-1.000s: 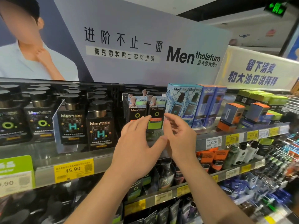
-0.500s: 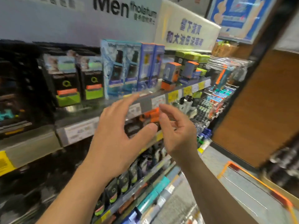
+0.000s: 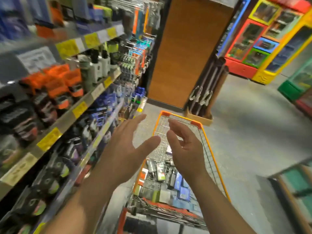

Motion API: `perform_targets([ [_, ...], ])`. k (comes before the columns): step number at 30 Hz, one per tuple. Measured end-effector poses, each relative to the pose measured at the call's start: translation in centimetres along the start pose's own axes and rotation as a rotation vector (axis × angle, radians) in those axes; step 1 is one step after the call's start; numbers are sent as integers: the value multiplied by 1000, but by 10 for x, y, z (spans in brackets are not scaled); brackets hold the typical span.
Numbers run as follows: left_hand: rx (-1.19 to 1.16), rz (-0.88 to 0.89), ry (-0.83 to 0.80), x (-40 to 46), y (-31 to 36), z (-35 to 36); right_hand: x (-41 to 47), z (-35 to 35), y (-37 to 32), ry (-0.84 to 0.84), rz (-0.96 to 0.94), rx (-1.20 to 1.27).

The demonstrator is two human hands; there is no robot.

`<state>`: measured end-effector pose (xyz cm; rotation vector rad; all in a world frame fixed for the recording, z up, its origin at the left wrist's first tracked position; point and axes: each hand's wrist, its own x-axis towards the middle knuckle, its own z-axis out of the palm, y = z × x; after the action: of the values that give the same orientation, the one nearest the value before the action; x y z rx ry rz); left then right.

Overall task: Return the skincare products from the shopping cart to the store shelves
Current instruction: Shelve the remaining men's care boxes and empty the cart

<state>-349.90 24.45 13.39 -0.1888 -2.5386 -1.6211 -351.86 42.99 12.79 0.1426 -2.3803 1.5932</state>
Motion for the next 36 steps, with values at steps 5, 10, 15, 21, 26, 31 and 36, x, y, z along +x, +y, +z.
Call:
perform_targets([
  [5, 61, -49, -124, 20, -6, 68, -8, -49, 59, 43, 167, -29],
  [10, 138, -153, -183, 40, -17, 128, -12, -87, 125, 27, 297, -74],
  [15, 204, -316, -204, 60, -48, 180, -4, -115, 195, -123, 432, -109],
  [21, 194, -523, -233, 58, -66, 212, 7, -119, 252, -278, 554, -122],
  [26, 183, -612, -255, 59, -81, 230, 14, -110, 286, -342, 637, -75],
  [31, 137, -719, -316, 84, -108, 259, 25, -84, 335, -438, 774, -59],
  [36, 216, -741, -367, 113, -156, 303, 30, -39, 408, -449, 849, -64],
])
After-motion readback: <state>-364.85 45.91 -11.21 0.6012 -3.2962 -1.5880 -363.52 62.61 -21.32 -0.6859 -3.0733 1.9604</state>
